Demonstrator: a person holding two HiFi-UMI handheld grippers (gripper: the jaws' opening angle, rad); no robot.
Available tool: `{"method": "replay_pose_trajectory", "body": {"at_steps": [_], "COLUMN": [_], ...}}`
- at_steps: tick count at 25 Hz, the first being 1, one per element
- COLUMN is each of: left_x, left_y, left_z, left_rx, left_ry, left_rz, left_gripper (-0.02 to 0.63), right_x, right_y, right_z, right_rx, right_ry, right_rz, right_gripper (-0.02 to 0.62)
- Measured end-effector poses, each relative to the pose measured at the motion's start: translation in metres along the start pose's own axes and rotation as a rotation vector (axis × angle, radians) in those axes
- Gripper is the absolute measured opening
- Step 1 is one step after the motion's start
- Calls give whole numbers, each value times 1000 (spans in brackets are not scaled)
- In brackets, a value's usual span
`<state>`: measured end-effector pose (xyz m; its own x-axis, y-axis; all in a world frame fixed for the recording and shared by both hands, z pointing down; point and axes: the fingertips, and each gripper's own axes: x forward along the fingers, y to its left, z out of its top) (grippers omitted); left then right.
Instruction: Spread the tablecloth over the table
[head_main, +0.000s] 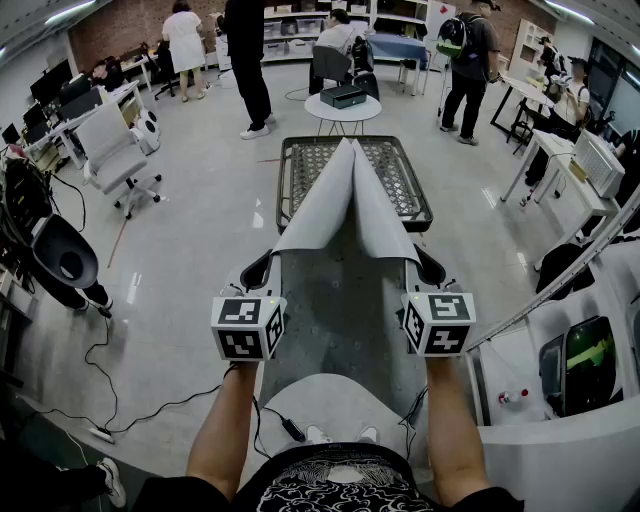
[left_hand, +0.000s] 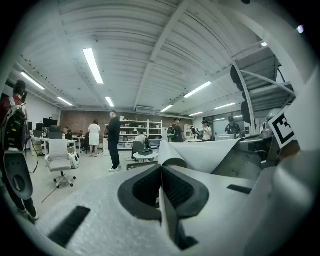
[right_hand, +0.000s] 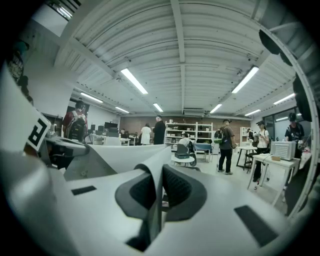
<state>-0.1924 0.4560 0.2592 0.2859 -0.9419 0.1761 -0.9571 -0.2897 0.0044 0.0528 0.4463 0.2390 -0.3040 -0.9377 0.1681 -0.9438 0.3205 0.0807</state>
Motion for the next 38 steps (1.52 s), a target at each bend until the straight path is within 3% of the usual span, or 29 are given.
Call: {"method": "replay_pose_trajectory", "body": {"at_steps": [18, 24, 38], "left_x": [51, 92, 248], "left_y": [38, 31, 7], "left_z": [-4, -6, 11], "left_rx": [-17, -2, -10], "left_ry": [11, 17, 35], "left_rz": [-24, 8, 127], "left_gripper": [8, 8, 8], "right_x": [52, 88, 227], "right_y": [-2, -37, -156], "right_z": [0, -8, -6], "right_rx": [-12, -18, -15], "right_ry": [19, 11, -7], "right_rz": [-37, -14, 108], "right_gripper": [8, 8, 8]}}
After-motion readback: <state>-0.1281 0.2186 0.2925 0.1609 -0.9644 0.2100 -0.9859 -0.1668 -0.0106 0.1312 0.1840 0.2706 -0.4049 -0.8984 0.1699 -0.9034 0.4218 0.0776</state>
